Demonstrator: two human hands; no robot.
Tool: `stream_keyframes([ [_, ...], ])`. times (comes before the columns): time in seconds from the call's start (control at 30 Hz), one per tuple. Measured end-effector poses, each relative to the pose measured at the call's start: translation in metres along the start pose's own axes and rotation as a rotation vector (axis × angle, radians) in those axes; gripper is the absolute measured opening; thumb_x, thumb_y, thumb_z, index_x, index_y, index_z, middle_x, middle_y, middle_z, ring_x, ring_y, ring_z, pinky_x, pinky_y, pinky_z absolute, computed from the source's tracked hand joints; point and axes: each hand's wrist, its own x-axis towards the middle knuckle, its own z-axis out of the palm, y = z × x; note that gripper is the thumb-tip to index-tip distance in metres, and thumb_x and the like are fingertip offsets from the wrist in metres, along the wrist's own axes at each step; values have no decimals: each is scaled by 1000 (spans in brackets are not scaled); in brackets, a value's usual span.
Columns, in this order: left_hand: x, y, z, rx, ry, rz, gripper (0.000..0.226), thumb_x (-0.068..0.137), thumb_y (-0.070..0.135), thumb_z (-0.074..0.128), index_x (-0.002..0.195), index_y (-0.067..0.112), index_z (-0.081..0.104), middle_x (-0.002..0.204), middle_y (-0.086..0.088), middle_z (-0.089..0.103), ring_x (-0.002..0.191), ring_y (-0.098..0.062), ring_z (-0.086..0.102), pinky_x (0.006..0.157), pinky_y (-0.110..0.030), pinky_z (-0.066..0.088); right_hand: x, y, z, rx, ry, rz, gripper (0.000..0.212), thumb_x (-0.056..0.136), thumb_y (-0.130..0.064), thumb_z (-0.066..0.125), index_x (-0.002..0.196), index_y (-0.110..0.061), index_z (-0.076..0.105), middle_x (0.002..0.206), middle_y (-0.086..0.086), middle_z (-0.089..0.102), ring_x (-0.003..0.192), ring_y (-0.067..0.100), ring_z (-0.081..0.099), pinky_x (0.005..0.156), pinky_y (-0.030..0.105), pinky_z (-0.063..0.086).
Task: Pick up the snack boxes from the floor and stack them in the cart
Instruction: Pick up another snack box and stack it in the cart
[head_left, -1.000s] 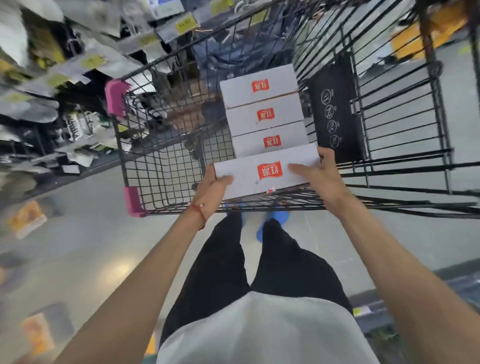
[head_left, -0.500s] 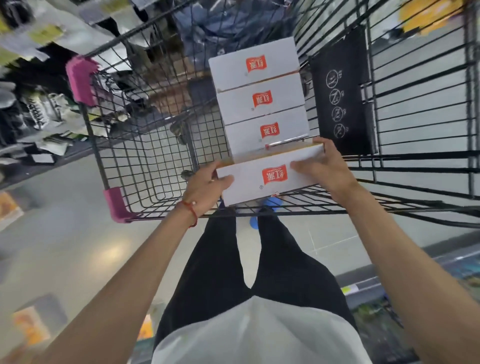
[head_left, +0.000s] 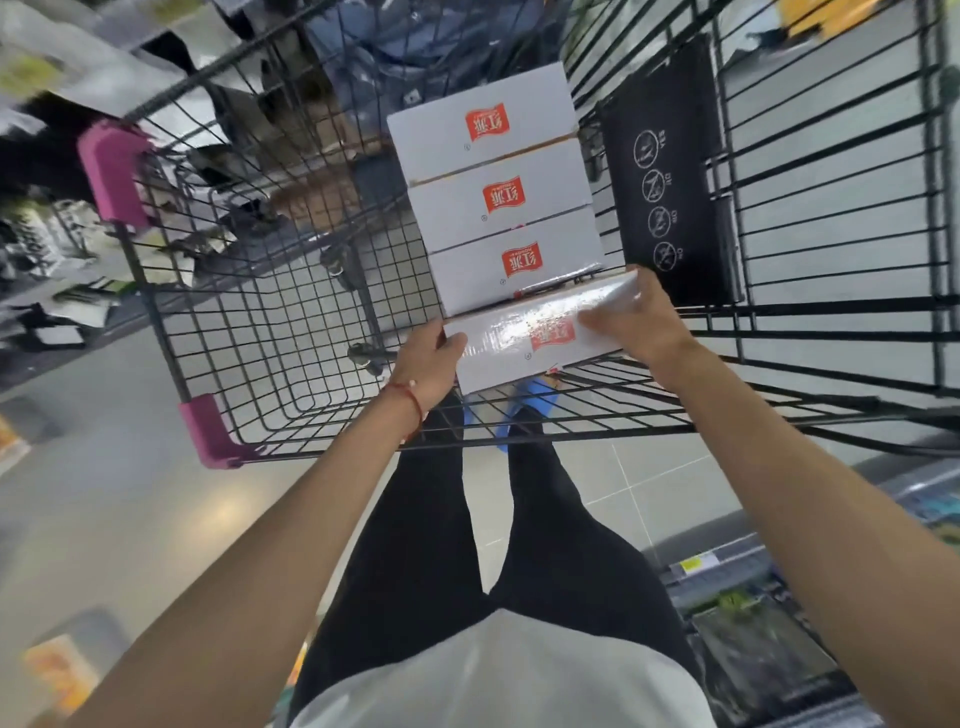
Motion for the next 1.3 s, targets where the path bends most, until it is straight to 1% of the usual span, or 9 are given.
stream_keyframes([
  [0.2,20,0,8,-8,-17,-40,35,97,0,48,125,18,58,104,0,66,87,-13,61,60,-17,48,30,10,11,-63,-74,86,97,81,-14,85,158,-12,27,139,9,55,127,25,56,114,41,44],
  [0.37,28,-7,14,-89,-45,-58,42,92,-6,55,126,16,60,114,-1,67,107,-19,63,76,-21,50,42,17,19,-118,-121,134,105,88,-4,71,166,-22,3,167,13,28,154,34,27,126,55,22],
  [0.53,33,-8,11,-96,-83,-70,73,94,9,64,157,25,32,161,-4,35,144,-24,39,118,-45,38,43,27,15,-78,-55,83,97,88,-3,77,164,-22,21,165,6,30,149,27,34,122,48,33],
  [0.67,26,-3,-3,-68,-91,-30,66,98,9,59,157,22,32,161,-5,35,144,-21,39,117,-43,39,31,30,18,-74,-48,67,77,92,-8,75,158,-23,39,159,7,39,136,25,46,110,35,41],
  [0.83,5,2,-28,-13,-113,22,46,98,9,57,143,18,53,136,8,59,116,-10,60,93,-23,50,0,22,28,-5,-6,66,50,95,-8,68,143,-14,56,141,9,59,113,21,58,95,36,48],
  [0.93,-16,7,-42,-19,-102,23,41,99,11,59,140,18,54,120,11,60,118,-15,57,104,-33,46,-29,17,36,100,-25,37,35,97,-10,67,131,-13,59,121,7,66,105,24,61,96,39,49],
  [1.03,-37,5,-54,8,-88,48,40,100,15,58,139,23,55,133,5,61,121,-16,58,104,-36,47,-59,11,44,209,-44,-35,28,98,-14,66,126,-15,60,106,1,67,102,22,61,97,37,48],
  [1.13,-57,1,-61,-42,-43,81,36,102,13,55,136,24,58,133,2,61,119,-15,58,91,-25,48,-83,2,54,227,-30,-104,29,101,-15,63,130,-13,61,105,-3,67,103,18,62,93,30,48],
  [1.3,-98,-9,-63,-155,55,133,24,102,21,58,112,43,63,128,9,65,120,-14,61,110,-43,46,-113,-1,74,226,-84,-182,25,100,-20,63,125,-22,66,126,4,68,118,23,65,106,41,49],
])
